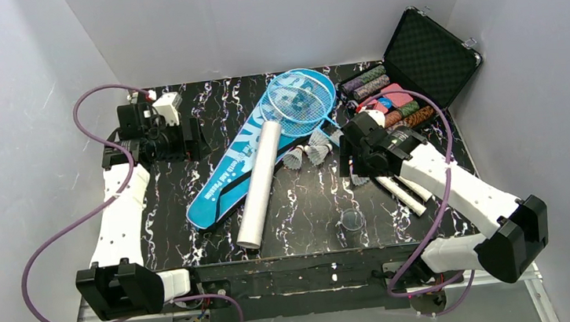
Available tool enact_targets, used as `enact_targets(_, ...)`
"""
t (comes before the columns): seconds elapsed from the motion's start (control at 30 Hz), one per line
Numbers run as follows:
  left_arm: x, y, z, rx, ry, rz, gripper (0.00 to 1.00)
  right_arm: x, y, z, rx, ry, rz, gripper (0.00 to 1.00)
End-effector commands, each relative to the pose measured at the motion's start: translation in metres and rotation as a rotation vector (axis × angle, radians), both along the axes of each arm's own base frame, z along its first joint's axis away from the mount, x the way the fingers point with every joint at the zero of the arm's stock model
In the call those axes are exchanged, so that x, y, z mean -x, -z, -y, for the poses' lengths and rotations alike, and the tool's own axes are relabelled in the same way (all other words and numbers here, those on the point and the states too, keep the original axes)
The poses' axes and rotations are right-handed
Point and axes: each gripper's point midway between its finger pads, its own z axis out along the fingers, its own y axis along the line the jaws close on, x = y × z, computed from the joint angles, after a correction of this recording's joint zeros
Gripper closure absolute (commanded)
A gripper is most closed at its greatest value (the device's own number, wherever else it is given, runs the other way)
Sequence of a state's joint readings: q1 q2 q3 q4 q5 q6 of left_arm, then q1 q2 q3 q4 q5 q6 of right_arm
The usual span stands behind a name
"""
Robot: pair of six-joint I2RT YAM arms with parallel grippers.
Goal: Pack up the badminton gear
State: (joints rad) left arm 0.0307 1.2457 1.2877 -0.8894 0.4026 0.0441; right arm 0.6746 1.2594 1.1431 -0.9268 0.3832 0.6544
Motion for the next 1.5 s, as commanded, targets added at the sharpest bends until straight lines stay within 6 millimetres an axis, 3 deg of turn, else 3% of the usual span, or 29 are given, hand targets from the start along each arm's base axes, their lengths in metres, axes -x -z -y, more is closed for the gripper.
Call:
enact_targets(0.0,-0.004,-0.007,0.025,0.089,0.109,0.033,0.02,-0.001,-0.021,-0.003,-0.024,-0.018,0.035,0.12)
enact_targets(0.2,-0.009,0.021,0.068,0.005,0.21,0.006,0.02,0.011,-0.02,0.002,-0.063,-0.001,0.037,0.11)
enact_targets(0.47,-0.035,0.05,0.112,-0.013,0.249,-0.034,0.02,0.029,-0.028,-0.001,-0.179,-0.016,0.063,0.11)
enact_targets(0.77,-0.028,0.122,0.159,-0.11,0.33,-0.13,0.02,0.04,-0.017,-0.002,-0.214,-0.011,0.036,0.1)
enact_targets(0.87,-0.023,0.142,0.163,-0.14,0.343,-0.138,0.02,0.041,-0.015,-0.002,-0.223,-0.008,0.036,0.1)
enact_targets(1.07,-0.028,0.155,0.157,-0.216,0.331,-0.091,0.02,0.042,-0.019,-0.002,-0.233,-0.016,0.045,0.1)
enact_targets(1.27,-0.018,0.175,0.15,-0.314,0.404,-0.081,0.02,0.041,-0.021,-0.005,-0.249,-0.02,0.053,0.1)
enact_targets(1.47,-0.006,0.188,0.143,-0.39,0.457,-0.065,0.19,0.042,-0.021,-0.007,-0.261,-0.022,0.05,0.1)
